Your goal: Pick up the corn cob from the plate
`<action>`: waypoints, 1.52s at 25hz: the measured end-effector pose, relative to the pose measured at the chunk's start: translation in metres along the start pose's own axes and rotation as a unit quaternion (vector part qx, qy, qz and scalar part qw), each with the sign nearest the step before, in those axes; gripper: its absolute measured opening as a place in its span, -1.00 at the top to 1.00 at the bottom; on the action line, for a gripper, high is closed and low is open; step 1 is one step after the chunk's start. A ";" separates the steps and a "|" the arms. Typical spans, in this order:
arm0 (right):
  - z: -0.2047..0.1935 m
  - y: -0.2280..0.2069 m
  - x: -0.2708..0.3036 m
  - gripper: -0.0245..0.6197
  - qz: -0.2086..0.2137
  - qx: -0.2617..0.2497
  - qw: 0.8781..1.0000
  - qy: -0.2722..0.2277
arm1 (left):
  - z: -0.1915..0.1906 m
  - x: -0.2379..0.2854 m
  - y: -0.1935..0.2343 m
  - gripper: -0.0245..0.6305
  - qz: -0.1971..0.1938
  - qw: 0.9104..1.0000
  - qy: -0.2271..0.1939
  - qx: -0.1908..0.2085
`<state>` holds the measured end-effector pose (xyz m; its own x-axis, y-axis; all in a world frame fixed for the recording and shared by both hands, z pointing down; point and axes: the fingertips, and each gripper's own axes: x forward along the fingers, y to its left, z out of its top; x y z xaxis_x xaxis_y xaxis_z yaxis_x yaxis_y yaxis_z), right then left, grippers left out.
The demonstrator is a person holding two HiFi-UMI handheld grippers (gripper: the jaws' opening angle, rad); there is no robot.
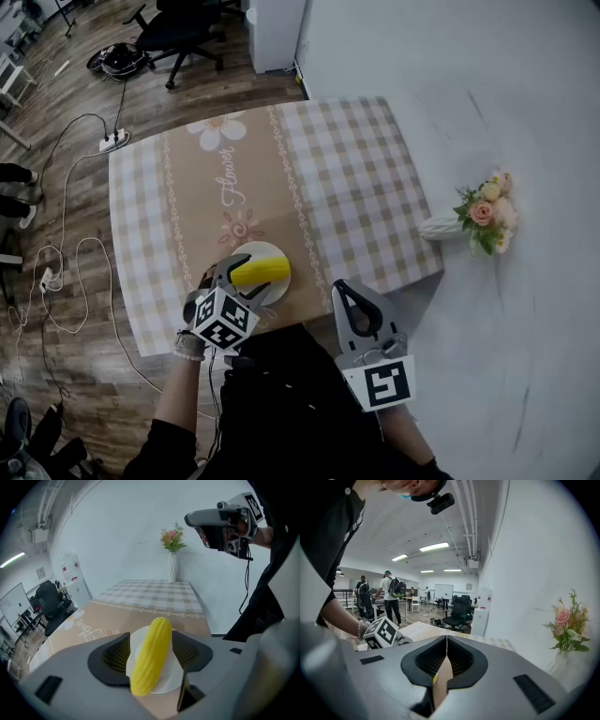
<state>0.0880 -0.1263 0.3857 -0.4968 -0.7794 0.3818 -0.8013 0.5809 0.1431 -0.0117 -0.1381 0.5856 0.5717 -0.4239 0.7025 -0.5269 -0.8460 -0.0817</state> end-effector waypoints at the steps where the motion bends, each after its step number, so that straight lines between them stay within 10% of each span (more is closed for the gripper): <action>1: 0.000 0.000 -0.001 0.80 -0.001 0.001 1.000 0.001 | -0.003 0.003 0.000 0.09 -0.002 1.000 0.006 0.006; 25: -0.010 0.000 -0.003 0.80 -0.003 0.011 1.000 0.019 | -0.034 0.048 -0.009 0.07 -0.042 0.990 0.078 0.107; 38: -0.009 0.002 -0.002 0.80 0.006 0.006 1.000 0.018 | -0.037 0.047 -0.009 0.10 -0.057 0.994 0.062 0.076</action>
<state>0.0903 -0.1218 0.3936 -0.4935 -0.7635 0.4166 -0.7998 0.5865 0.1274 -0.0034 -0.1380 0.6456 0.5354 -0.2878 0.7941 -0.3571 -0.9291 -0.0960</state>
